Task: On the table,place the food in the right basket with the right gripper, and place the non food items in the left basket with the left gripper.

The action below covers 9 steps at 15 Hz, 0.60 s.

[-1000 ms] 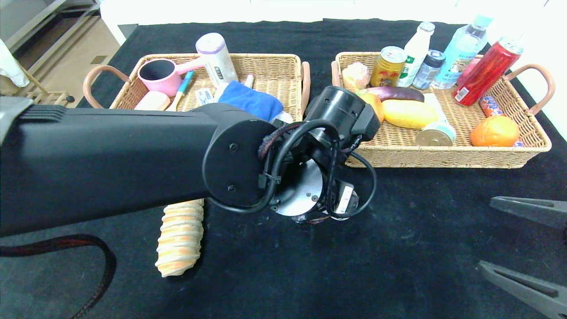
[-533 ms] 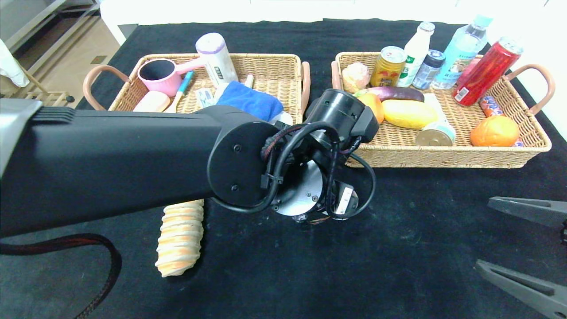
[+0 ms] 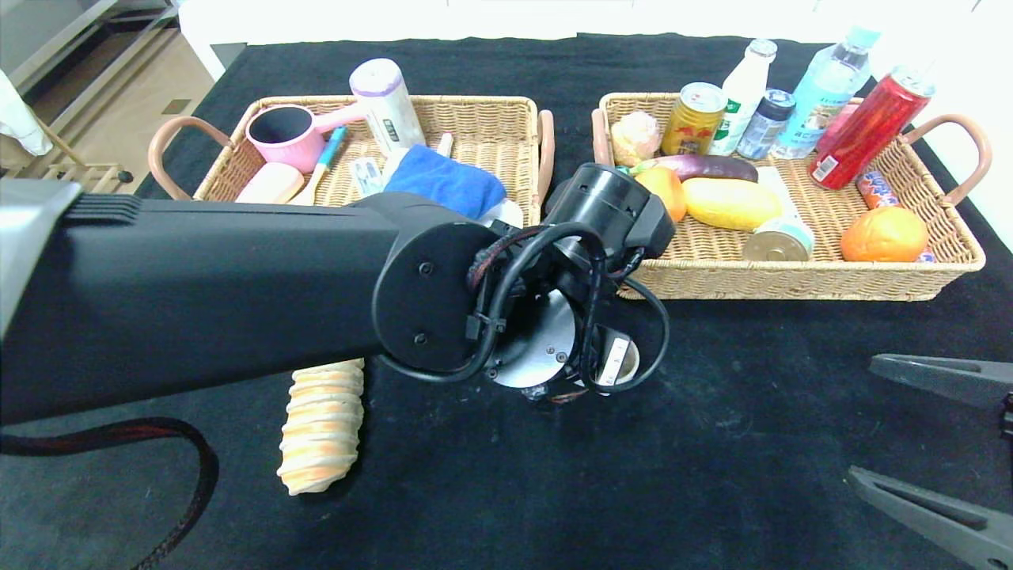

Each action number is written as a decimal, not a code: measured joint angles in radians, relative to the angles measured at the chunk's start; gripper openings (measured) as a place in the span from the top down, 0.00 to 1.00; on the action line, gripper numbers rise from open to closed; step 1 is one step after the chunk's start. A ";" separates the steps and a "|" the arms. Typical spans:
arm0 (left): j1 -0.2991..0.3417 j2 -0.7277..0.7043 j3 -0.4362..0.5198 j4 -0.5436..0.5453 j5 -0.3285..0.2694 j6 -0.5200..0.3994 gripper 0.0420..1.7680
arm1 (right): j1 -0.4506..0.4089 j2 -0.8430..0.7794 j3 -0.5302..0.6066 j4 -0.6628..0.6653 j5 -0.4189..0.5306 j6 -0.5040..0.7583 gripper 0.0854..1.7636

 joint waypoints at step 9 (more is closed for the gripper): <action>0.000 -0.009 0.024 -0.005 -0.015 0.000 0.95 | 0.001 0.004 0.006 0.001 0.002 0.000 0.03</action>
